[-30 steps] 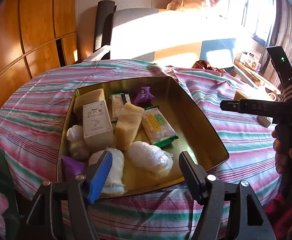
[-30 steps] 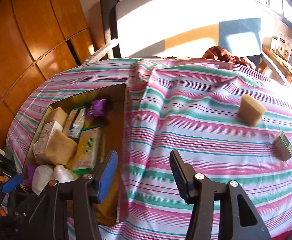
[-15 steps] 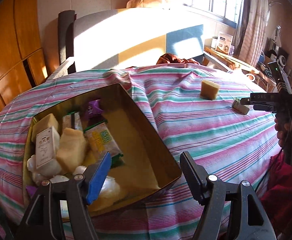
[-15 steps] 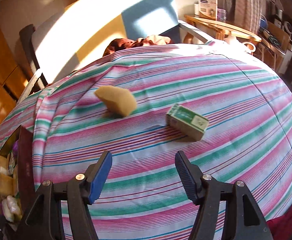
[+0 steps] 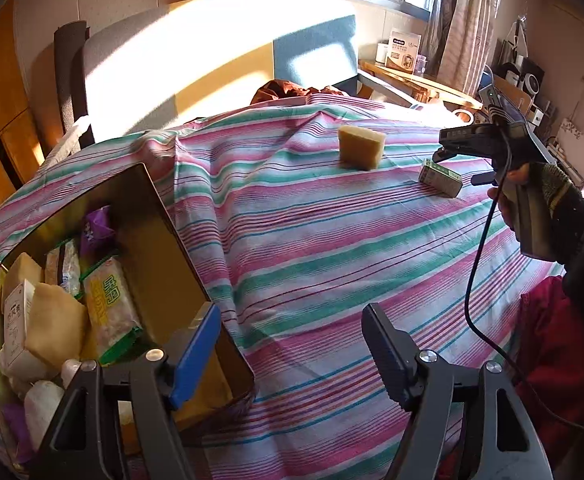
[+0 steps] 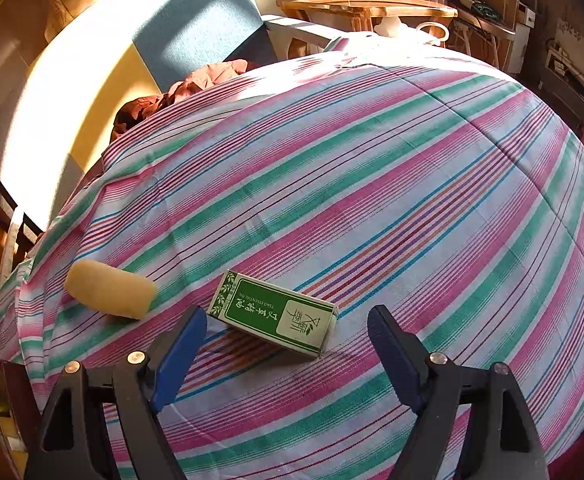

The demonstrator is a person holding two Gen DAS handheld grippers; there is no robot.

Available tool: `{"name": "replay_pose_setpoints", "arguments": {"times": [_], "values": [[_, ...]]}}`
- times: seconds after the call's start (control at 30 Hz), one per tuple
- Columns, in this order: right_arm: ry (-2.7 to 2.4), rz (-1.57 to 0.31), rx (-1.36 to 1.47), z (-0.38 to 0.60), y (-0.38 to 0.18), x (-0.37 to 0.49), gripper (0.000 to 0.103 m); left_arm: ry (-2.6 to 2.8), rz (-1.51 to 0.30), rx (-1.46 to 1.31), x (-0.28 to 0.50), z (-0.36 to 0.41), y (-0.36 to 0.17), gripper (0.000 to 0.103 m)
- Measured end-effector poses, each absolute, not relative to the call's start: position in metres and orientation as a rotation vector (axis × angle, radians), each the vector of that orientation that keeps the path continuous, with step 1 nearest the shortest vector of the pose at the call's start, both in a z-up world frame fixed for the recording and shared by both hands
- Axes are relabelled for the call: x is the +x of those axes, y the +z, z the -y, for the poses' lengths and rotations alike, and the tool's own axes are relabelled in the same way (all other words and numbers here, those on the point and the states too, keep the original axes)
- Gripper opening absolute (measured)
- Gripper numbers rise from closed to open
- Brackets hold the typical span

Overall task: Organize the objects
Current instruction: 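Move the right tool back to the green box and grasp it, then grasp the yellow sponge with the left tool while the right tool lifts the green box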

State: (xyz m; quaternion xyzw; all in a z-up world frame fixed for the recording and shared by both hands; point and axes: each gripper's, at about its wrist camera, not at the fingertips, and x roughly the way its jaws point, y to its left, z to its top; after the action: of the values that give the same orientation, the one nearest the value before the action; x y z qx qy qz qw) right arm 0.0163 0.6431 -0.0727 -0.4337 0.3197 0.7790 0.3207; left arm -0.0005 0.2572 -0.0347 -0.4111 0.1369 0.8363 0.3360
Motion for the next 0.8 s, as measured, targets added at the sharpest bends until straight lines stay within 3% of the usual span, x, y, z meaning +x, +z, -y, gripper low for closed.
{"name": "replay_pose_setpoints", "arguments": {"times": [0.3, 0.33, 0.37, 0.67, 0.8], "values": [[2.024, -0.849, -1.156, -0.648, -0.091, -0.007, 0.089, 2.142, -0.358, -1.107, -0.005, -0.280, -0.043, 0.074], [2.021, -0.834, -1.175, -0.648, -0.094, -0.010, 0.089, 2.137, -0.355, -1.108, -0.006, -0.283, -0.043, 0.074], [2.005, -0.814, -1.193, -0.647, -0.097, -0.011, 0.080, 2.137, -0.354, -1.103, -0.007, -0.287, -0.042, 0.074], [2.039, -0.807, -1.167, -0.642, -0.070, 0.001, 0.079, 2.114, -0.293, -1.163, -0.043, -0.333, -0.045, 0.074], [2.005, -0.917, -1.179, -0.651, -0.078, 0.008, 0.079, 2.106, -0.284, -1.197, -0.063, -0.358, -0.049, 0.074]]}}
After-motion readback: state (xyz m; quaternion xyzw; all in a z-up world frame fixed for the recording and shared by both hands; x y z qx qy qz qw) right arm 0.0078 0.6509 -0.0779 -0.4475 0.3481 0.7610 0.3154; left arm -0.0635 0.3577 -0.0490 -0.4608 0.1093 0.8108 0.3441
